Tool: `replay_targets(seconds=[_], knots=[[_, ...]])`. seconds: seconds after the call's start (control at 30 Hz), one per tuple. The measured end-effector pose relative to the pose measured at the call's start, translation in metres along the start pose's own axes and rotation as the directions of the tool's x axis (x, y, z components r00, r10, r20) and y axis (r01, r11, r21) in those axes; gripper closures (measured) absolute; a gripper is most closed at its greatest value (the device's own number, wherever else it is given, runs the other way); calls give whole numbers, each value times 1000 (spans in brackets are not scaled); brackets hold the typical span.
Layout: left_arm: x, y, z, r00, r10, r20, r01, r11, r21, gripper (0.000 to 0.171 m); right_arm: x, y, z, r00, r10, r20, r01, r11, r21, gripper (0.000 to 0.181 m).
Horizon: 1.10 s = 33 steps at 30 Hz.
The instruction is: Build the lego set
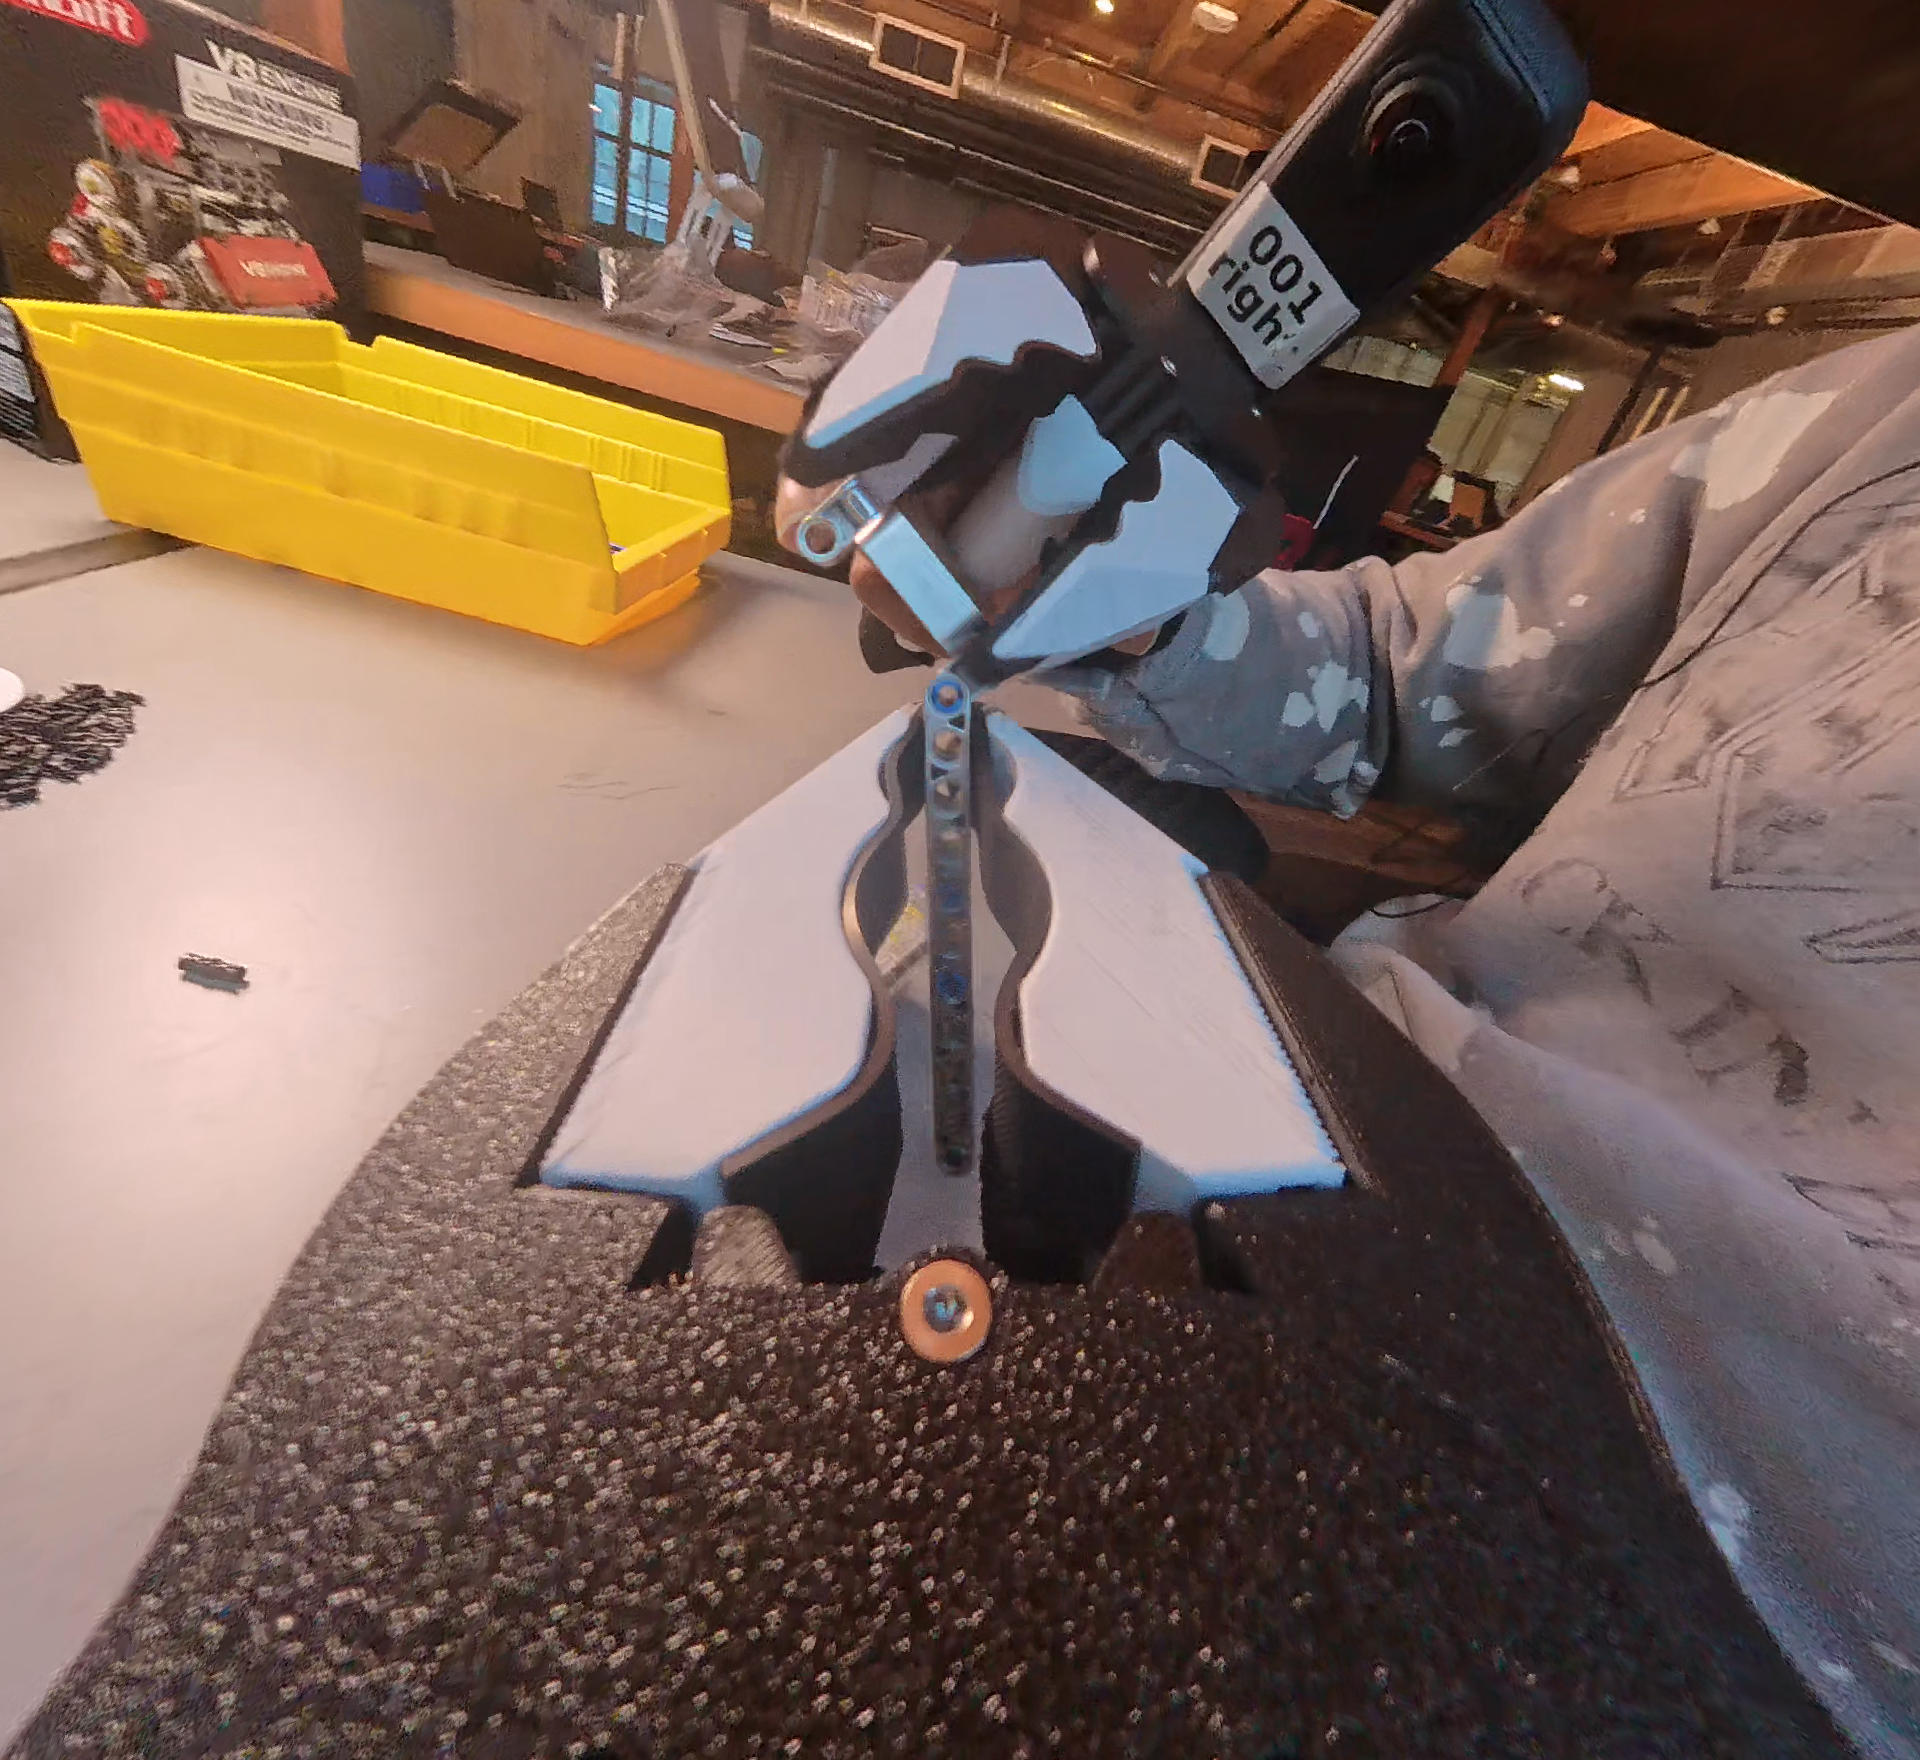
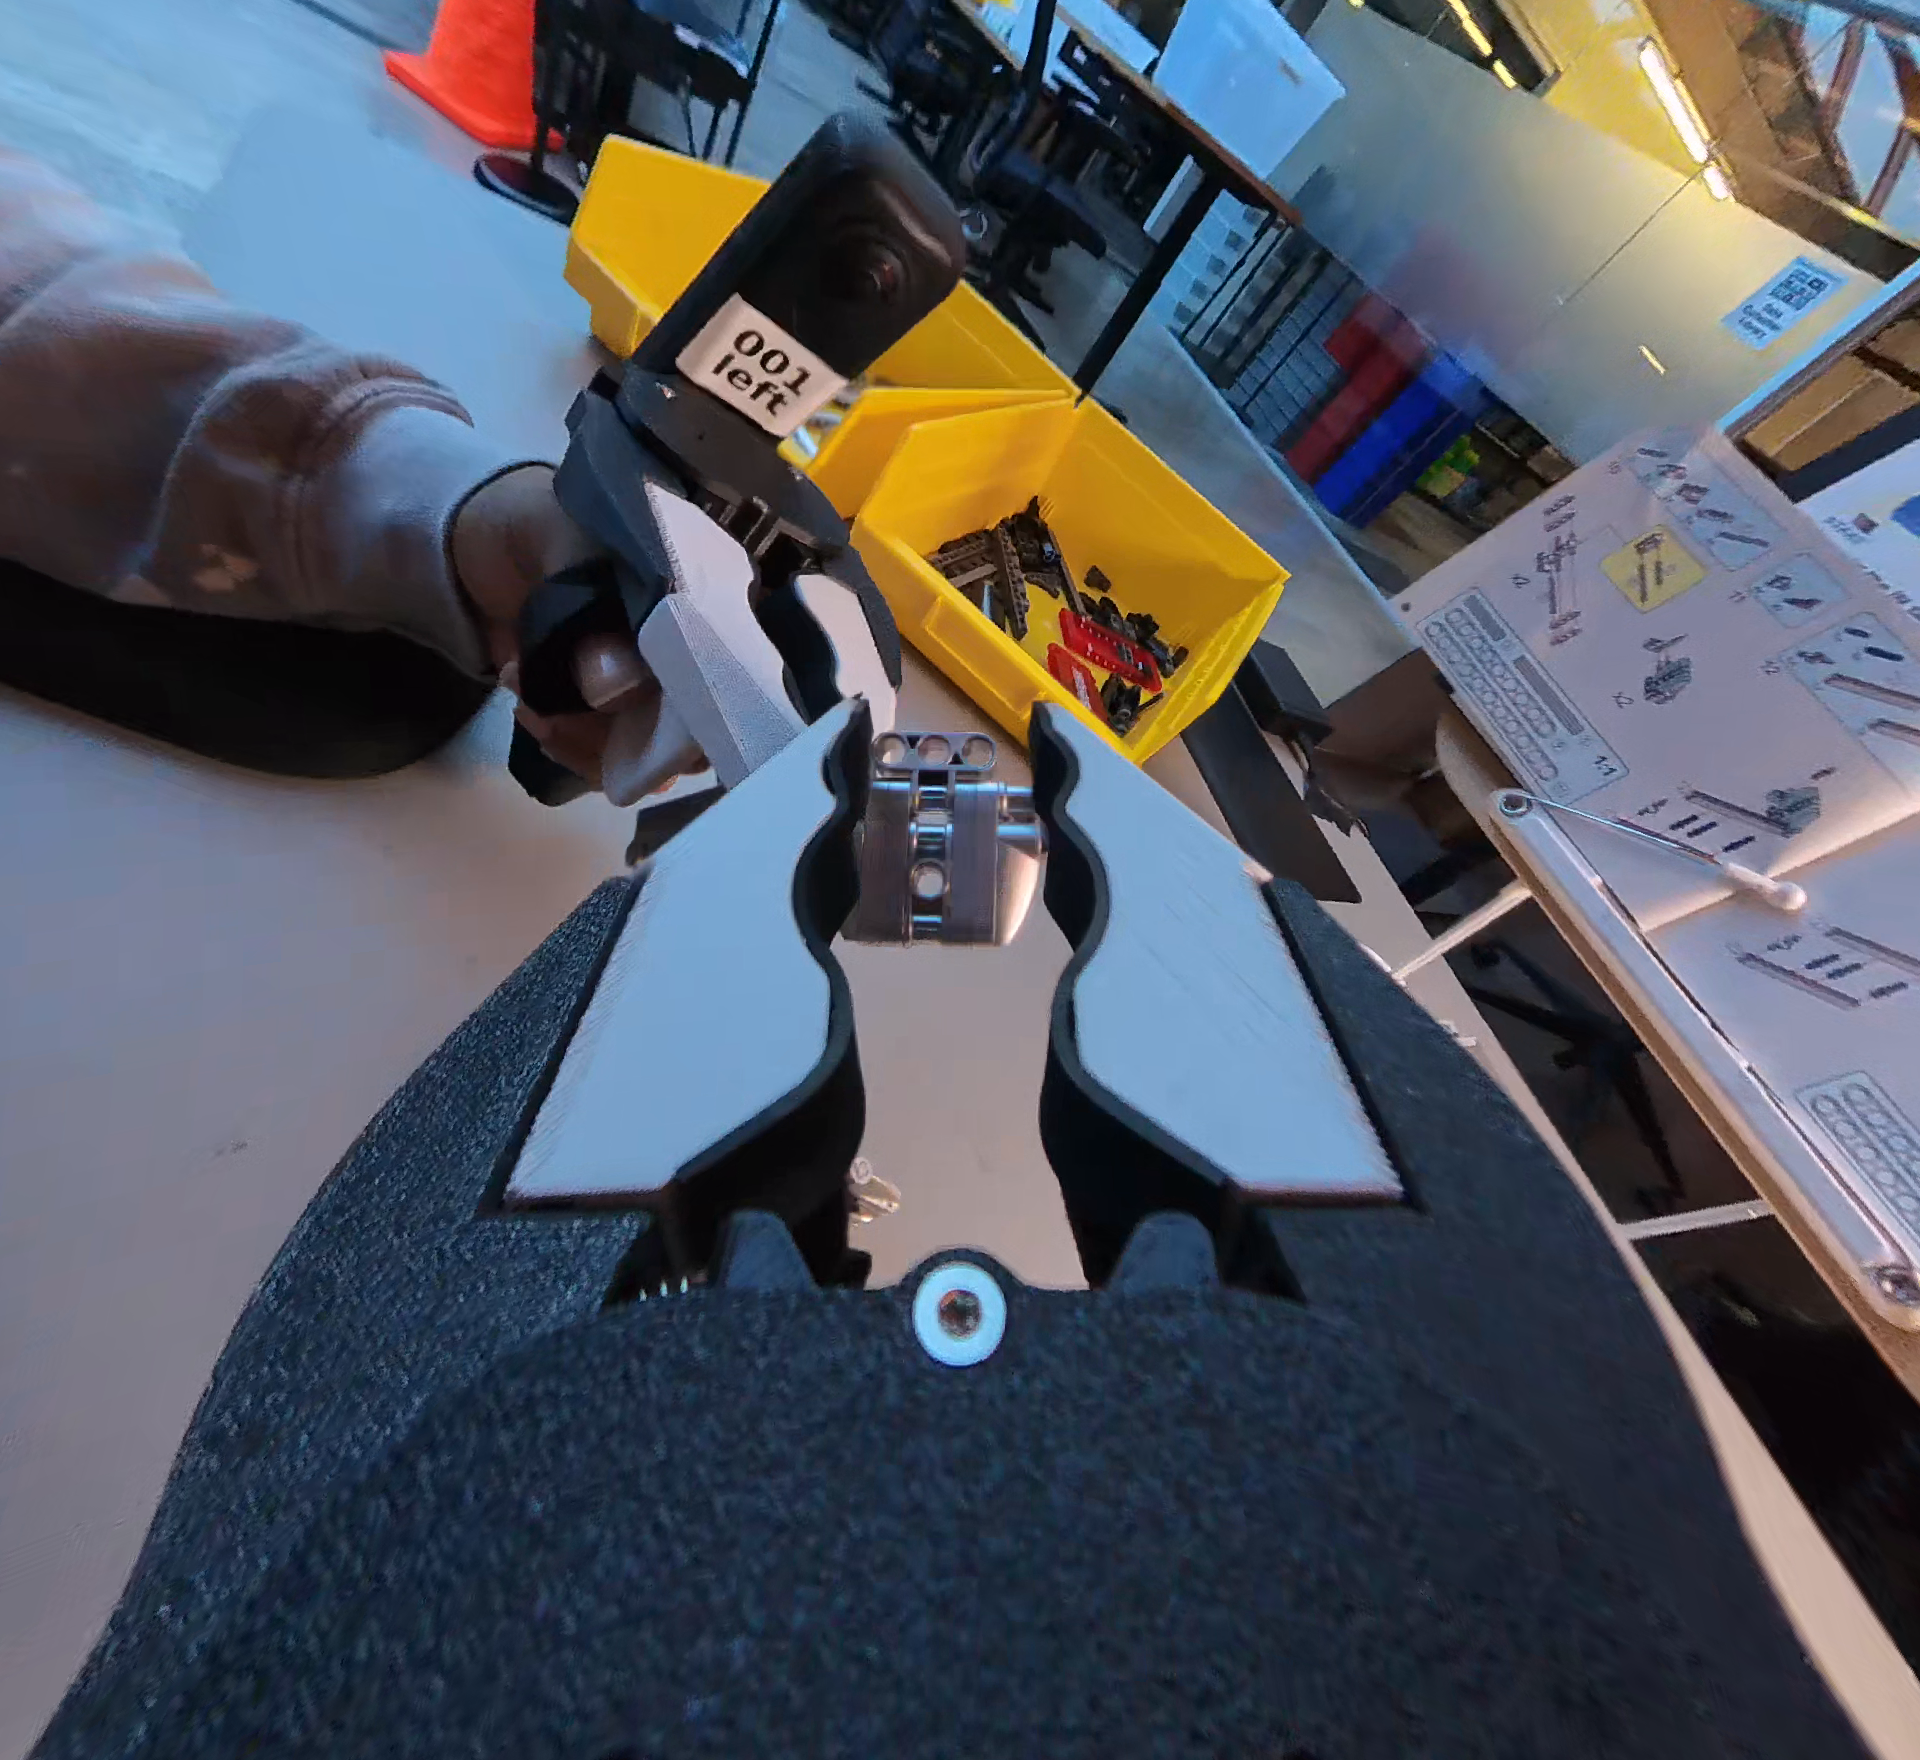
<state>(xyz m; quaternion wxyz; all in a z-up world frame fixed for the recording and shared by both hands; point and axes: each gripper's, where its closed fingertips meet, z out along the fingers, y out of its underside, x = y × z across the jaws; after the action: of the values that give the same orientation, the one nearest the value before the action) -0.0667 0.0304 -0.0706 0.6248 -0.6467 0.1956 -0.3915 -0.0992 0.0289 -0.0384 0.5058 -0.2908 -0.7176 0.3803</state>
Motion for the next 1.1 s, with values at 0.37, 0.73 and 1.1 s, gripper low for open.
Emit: replay_targets(seconds=[0.37,0.73,1.1], knots=[[5,-12,-3,998,63,3,-63,994,86,167,-5,7,-16,795,548,261,-588,802,105,157],[15,-8,-1,985,174,-17,-173,984,47,166,-9,2,-22,23,792,610,-964,179,-196,173],[10,-9,-3,995,93,-26,-91,994,64,167,9,34,-25,595,690,413,-786,607,117,131]])
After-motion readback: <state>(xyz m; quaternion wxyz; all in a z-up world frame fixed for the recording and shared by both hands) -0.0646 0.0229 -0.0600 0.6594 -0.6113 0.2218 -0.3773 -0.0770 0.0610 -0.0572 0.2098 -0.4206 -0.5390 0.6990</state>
